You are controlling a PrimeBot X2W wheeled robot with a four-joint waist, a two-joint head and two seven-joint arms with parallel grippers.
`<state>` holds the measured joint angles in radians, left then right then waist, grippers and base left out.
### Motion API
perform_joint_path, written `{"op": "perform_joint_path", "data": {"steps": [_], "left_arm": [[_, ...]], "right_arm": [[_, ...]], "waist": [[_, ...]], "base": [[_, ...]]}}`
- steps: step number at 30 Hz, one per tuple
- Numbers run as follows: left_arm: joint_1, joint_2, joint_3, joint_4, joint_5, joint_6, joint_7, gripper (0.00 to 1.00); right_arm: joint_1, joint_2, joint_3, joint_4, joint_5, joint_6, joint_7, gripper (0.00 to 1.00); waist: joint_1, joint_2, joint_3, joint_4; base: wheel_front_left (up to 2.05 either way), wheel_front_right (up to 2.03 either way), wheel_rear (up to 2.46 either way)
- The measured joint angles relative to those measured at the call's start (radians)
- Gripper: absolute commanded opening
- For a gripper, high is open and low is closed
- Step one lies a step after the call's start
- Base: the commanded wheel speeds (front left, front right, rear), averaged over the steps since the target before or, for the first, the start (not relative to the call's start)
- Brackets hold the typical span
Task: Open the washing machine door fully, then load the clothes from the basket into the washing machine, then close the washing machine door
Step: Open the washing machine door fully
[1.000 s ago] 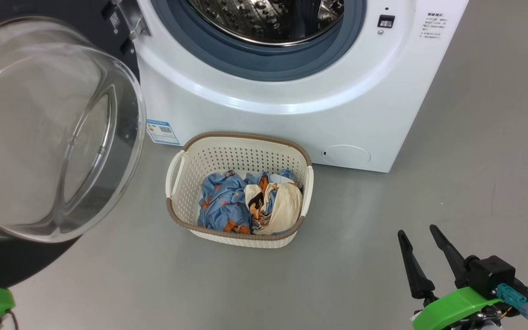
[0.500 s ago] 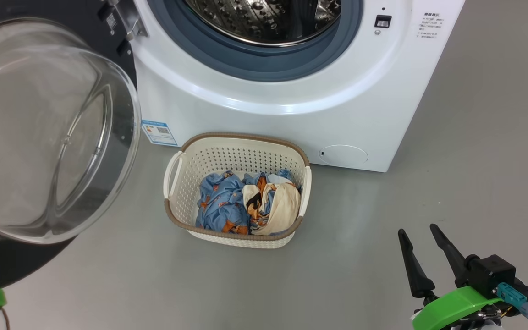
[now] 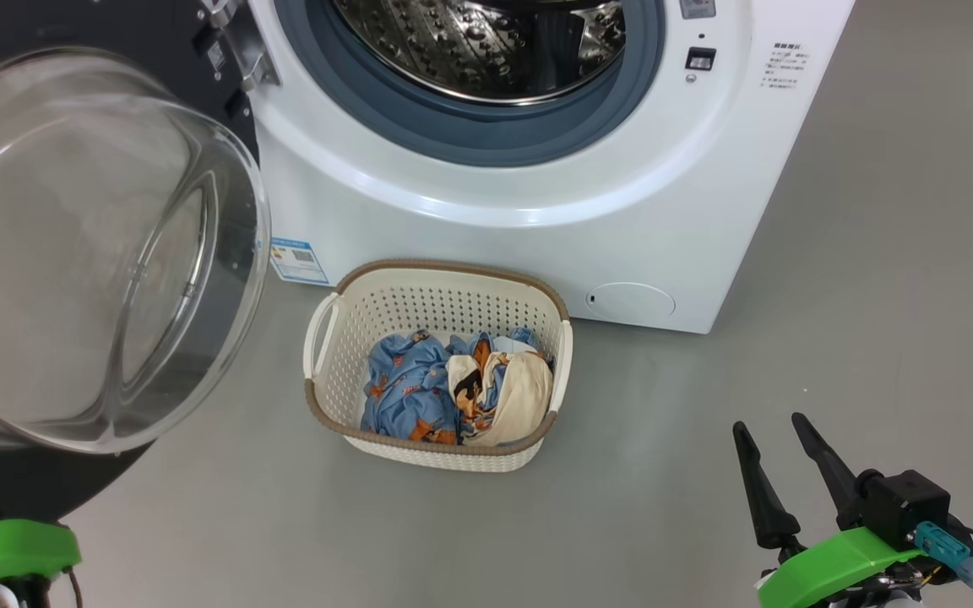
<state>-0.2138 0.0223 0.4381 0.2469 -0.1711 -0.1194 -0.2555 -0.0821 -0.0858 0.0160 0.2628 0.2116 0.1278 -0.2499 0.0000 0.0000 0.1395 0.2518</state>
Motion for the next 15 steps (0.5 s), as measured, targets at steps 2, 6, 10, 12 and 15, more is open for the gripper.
{"op": "perform_joint_path", "data": {"steps": [2,6,10,12,15], "left_arm": [[0.018,0.0,-0.017,-0.023,-0.004,0.0,0.0,0.0],[0.062,0.0,-0.094,-0.06,-0.036,0.002,0.0,0.0],[0.108,0.0,-0.185,-0.107,-0.053,0.023,0.0,0.0],[0.123,0.001,-0.218,-0.127,-0.061,0.03,0.0,0.0],[0.141,0.002,-0.265,-0.149,-0.073,0.036,0.0,1.0]], "right_arm": [[0.0,0.002,-0.001,-0.001,0.001,0.0,0.0,1.0],[0.001,0.003,-0.002,-0.001,0.011,0.0,0.0,1.0],[0.001,0.004,-0.002,-0.001,0.011,0.0,0.0,1.0],[0.002,0.004,-0.002,-0.001,0.011,0.0,0.0,1.0],[0.003,0.005,-0.002,-0.002,0.011,0.0,0.0,1.0]], "waist": [[-0.0001,0.0,-0.005,-0.001],[0.0,0.0,-0.014,-0.004],[0.0,0.0,-0.022,-0.009],[0.0,0.0,-0.025,-0.011],[0.0,0.0,-0.032,-0.017]], "base": [[0.0,0.0,0.0],[0.0,0.0,0.0],[0.0,0.0,0.0],[0.0,0.0,0.0],[0.0,0.0,0.0]]}}
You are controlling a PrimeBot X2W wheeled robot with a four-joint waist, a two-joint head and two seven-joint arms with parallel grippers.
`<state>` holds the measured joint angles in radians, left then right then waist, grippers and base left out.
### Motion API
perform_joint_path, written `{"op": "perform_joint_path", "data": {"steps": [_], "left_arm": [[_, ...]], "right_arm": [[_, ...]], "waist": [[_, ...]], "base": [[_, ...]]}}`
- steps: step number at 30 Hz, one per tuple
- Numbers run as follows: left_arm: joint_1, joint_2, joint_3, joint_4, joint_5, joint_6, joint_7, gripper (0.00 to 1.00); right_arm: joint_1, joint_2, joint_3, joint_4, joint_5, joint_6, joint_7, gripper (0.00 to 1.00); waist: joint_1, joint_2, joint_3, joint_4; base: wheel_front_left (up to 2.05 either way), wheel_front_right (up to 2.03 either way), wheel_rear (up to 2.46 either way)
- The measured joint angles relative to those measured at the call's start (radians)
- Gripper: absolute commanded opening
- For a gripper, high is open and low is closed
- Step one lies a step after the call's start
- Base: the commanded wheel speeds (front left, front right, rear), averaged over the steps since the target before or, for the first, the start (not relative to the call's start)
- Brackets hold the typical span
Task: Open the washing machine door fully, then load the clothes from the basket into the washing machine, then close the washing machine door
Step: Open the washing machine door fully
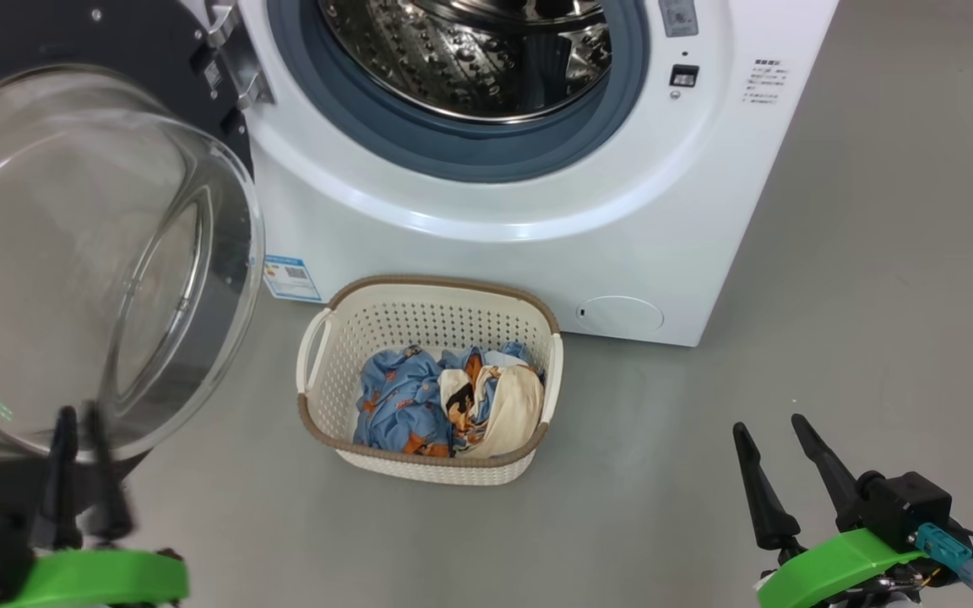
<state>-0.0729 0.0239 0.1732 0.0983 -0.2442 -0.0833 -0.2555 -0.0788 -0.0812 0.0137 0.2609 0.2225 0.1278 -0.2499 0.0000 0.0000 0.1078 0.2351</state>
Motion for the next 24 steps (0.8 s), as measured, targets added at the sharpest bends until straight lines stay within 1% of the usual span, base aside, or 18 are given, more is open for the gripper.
{"op": "perform_joint_path", "data": {"steps": [7,12,14,24], "left_arm": [[0.039,0.001,-0.067,-0.004,-0.011,0.006,0.0,1.0],[0.064,0.003,-0.077,0.0,-0.006,0.007,0.0,1.0],[0.069,0.005,-0.078,0.001,-0.003,0.002,0.0,1.0],[0.098,0.01,-0.098,0.01,0.003,-0.02,0.0,1.0]], "right_arm": [[0.005,0.0,0.001,-0.016,-0.001,0.0,0.0,1.0],[0.025,0.001,0.0,-0.029,-0.006,0.0,0.0,1.0],[0.026,0.002,0.0,-0.034,-0.008,0.0,0.0,1.0],[0.069,0.014,-0.025,-0.1,-0.044,0.0,0.0,1.0]], "waist": [[0.0,0.0,-0.015,-0.027],[0.0,0.0,-0.029,-0.06],[0.0,0.0,-0.032,-0.068],[0.0,0.0,-0.052,-0.153]], "base": [[0.0,0.0,0.0],[0.0,0.0,0.0],[0.0,0.0,0.0],[0.0,0.0,0.0]]}}
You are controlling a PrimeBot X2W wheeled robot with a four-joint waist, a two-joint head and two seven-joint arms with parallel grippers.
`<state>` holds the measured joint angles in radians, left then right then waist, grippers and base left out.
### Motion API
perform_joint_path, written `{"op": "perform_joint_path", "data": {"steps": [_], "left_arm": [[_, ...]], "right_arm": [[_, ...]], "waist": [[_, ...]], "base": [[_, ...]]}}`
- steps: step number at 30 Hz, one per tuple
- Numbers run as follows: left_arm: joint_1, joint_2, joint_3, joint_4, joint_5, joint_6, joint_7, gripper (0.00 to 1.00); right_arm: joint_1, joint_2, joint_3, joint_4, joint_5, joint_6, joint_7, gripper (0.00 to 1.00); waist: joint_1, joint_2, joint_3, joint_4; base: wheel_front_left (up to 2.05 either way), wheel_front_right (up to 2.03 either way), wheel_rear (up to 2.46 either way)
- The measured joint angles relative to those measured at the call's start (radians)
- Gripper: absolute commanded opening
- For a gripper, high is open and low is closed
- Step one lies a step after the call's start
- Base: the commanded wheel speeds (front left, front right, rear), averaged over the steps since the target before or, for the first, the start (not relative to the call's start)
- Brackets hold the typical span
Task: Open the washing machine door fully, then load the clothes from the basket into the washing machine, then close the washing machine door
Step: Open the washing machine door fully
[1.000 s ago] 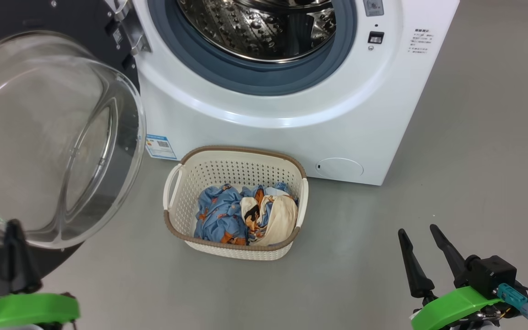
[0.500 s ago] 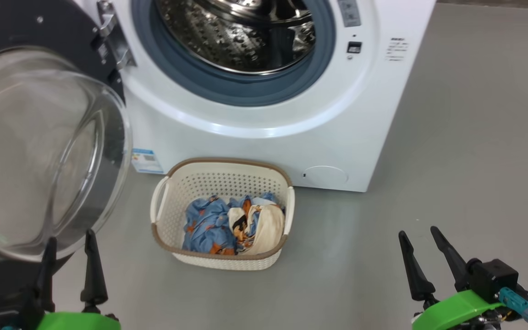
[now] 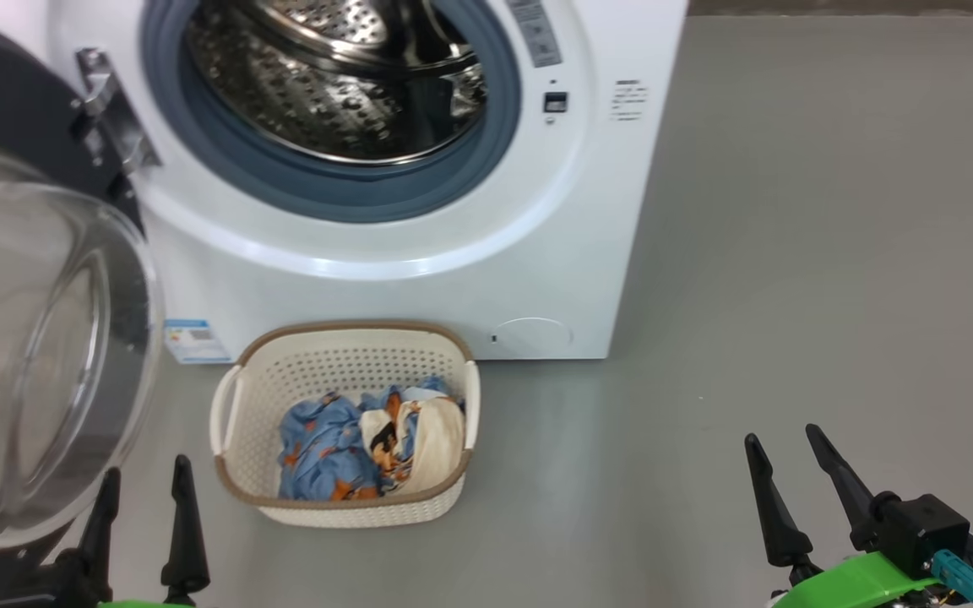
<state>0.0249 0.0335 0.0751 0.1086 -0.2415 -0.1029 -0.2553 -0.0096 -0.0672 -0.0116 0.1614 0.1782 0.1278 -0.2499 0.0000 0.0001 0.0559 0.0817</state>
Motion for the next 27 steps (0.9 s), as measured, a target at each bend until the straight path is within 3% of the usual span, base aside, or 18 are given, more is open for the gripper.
{"op": "perform_joint_path", "data": {"steps": [13,27], "left_arm": [[0.06,0.001,0.018,0.001,0.024,-0.007,0.0,1.0],[0.079,0.002,0.006,-0.026,0.052,-0.016,0.0,1.0]], "right_arm": [[0.051,0.003,-0.003,-0.062,-0.029,0.0,0.0,1.0],[0.051,0.004,-0.015,-0.08,-0.045,0.0,0.0,1.0]], "waist": [[0.0,0.0,-0.034,-0.075],[0.0,0.0,-0.042,-0.075]], "base": [[0.0,0.0,0.0],[0.0,0.0,0.0]]}}
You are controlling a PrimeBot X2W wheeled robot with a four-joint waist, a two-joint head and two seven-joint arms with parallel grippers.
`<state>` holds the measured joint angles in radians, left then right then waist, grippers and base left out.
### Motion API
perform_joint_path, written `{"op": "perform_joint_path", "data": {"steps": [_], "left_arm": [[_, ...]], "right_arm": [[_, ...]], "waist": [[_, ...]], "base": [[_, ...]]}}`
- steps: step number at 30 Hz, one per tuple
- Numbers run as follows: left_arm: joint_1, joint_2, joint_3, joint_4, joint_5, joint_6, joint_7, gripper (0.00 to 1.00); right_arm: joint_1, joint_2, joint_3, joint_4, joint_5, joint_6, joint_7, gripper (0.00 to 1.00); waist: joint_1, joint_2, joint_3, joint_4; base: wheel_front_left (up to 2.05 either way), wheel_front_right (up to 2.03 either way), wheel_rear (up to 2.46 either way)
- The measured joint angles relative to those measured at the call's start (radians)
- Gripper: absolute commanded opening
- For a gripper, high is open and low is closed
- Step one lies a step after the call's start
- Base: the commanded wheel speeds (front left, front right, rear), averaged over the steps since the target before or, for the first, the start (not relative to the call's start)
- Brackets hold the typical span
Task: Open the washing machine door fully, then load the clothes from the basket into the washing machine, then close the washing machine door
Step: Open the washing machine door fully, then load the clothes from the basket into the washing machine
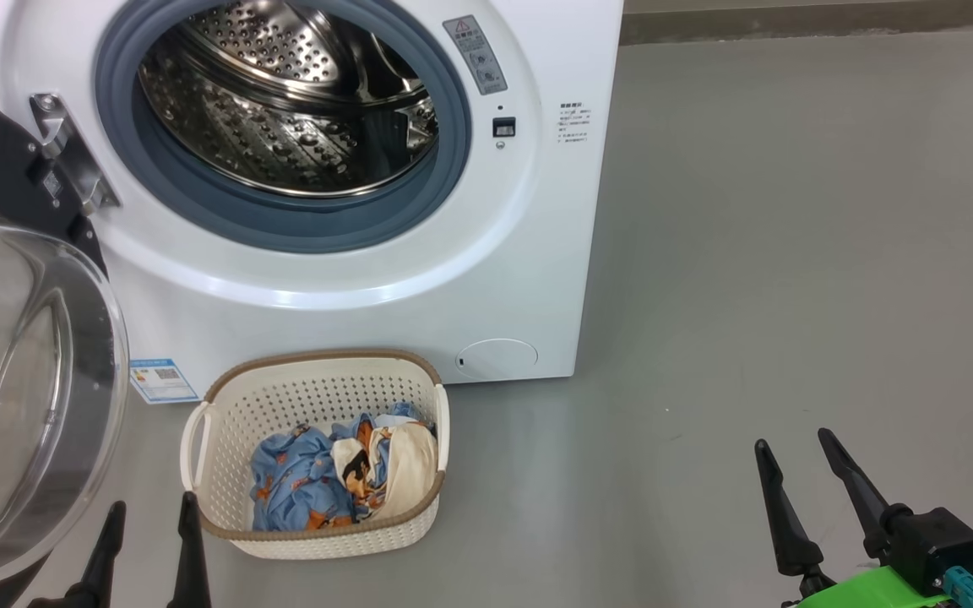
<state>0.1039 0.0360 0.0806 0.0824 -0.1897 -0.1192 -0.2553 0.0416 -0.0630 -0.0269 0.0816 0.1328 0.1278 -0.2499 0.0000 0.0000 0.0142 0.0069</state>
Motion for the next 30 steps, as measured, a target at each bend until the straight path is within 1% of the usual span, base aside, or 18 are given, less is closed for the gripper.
{"op": "perform_joint_path", "data": {"steps": [30], "left_arm": [[-0.001,0.001,0.001,0.001,0.0,0.0,0.0,1.0]], "right_arm": [[-0.001,0.007,-0.007,0.012,-0.001,0.0,0.0,1.0]], "waist": [[0.0,0.0,0.016,0.016]], "base": [[0.0,0.0,0.0]]}}
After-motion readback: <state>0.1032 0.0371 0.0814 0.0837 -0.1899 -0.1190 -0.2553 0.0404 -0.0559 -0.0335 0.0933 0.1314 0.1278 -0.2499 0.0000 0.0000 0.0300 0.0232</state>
